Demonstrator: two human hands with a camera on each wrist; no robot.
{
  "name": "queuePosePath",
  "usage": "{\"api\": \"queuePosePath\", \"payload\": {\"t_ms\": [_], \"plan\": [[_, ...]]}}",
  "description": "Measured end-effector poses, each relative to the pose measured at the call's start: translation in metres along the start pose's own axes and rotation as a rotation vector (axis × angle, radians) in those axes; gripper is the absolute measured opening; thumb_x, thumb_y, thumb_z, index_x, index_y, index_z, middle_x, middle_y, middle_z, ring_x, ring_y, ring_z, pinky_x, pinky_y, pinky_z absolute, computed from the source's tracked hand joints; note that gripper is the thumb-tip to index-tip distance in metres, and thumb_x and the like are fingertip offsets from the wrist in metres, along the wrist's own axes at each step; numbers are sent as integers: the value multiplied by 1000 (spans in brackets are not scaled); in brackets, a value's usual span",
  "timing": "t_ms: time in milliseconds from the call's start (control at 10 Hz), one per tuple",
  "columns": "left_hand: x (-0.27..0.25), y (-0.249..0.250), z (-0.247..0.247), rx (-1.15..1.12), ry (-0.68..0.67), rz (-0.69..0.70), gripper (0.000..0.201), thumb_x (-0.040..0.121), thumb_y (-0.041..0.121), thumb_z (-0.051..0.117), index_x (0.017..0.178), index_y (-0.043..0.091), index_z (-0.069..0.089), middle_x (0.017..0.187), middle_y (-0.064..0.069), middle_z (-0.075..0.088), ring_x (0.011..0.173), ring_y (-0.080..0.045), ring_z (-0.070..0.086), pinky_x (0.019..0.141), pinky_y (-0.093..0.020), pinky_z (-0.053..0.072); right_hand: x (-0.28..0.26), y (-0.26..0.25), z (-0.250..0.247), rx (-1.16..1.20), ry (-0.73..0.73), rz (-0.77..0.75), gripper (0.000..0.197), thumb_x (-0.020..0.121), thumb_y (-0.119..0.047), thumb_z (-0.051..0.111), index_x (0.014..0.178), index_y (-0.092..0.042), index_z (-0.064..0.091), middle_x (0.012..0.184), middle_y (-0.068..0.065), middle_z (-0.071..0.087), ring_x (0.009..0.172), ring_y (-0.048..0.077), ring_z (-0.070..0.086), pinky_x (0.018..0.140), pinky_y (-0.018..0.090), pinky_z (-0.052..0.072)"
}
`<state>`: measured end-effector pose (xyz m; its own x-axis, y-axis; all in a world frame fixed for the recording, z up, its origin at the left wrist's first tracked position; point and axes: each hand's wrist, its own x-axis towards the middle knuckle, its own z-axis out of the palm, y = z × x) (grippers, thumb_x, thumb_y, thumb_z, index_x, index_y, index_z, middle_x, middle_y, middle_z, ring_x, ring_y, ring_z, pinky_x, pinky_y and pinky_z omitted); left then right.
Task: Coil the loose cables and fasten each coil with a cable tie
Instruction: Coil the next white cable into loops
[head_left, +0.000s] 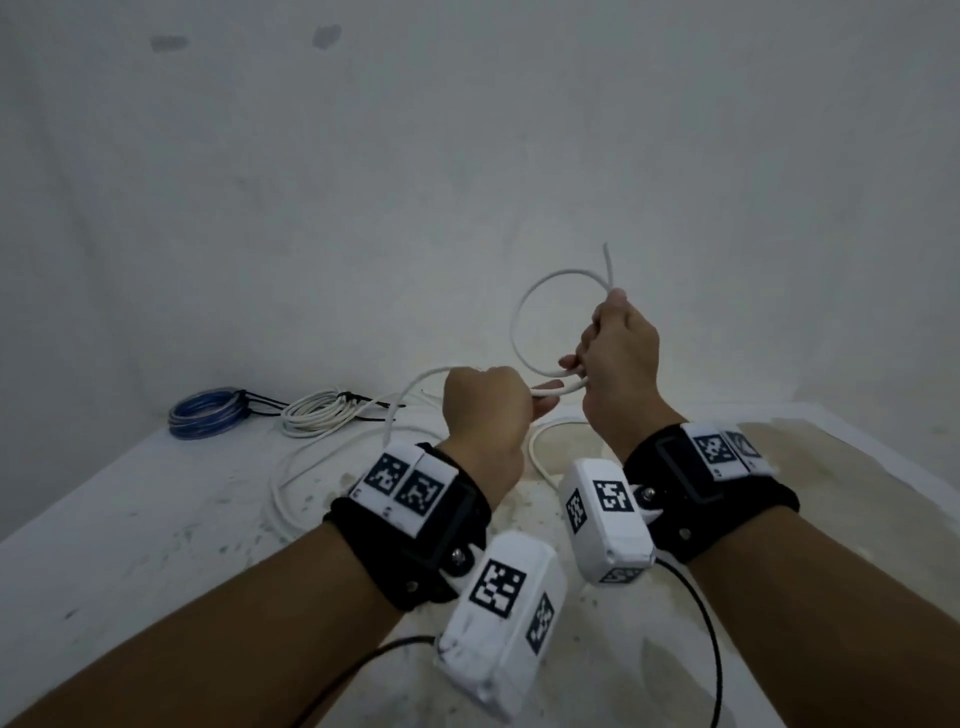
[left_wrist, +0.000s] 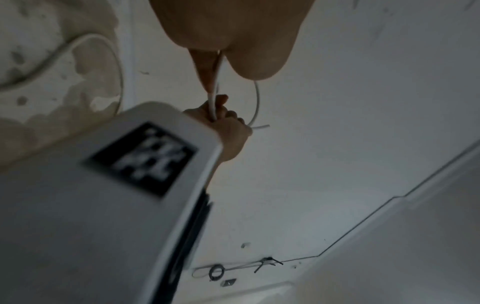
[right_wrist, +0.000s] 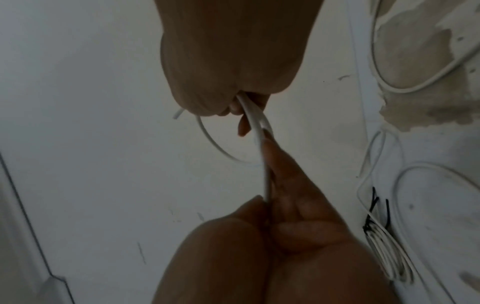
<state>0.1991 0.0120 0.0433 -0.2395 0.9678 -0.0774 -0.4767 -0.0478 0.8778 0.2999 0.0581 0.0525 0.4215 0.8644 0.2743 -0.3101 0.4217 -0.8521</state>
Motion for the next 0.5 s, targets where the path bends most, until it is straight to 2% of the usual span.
{"api": "queuePosePath", "payload": {"t_ms": [100,200,300,400,500], "plan": [[11,18,-8,204,1,12,35,98,3,41,130,-7,51,119,-22,63,106,-33,66,76,-36,55,-12,6,4,61,-123,37,42,107,-34,35,70,-14,43,47,-4,31,40,12,28,46,27,48],[13,31,-11,202,20,66,30,97,-6,36,123,-9,50,115,-24,62,101,-32,69,75,-35,57,-28,14,9,164,-232,157,40,107,-35,35,73,-15,44,48,-4,28,40,11,26,45,26,43],[21,33,-18,180,-8,139,20,101,-1,37,114,-7,49,111,-22,61,69,-25,72,64,-34,62,-35,18,12,332,-274,325,39,106,-37,37,73,-16,44,52,-3,25,41,11,23,43,23,33],[25,26,-30,241,-11,187,19,104,6,40,117,-5,47,114,-21,61,67,-22,72,59,-29,60,-36,19,16,327,-321,389,37,106,-32,38,74,-15,45,51,-3,24,41,11,20,40,22,25],[29,27,-35,245,4,208,13,98,-6,39,93,5,44,119,-21,53,69,-19,70,71,-32,61,-38,23,22,222,-363,380,38,106,-34,38,73,-16,44,51,-4,23,42,10,18,40,22,20]]}}
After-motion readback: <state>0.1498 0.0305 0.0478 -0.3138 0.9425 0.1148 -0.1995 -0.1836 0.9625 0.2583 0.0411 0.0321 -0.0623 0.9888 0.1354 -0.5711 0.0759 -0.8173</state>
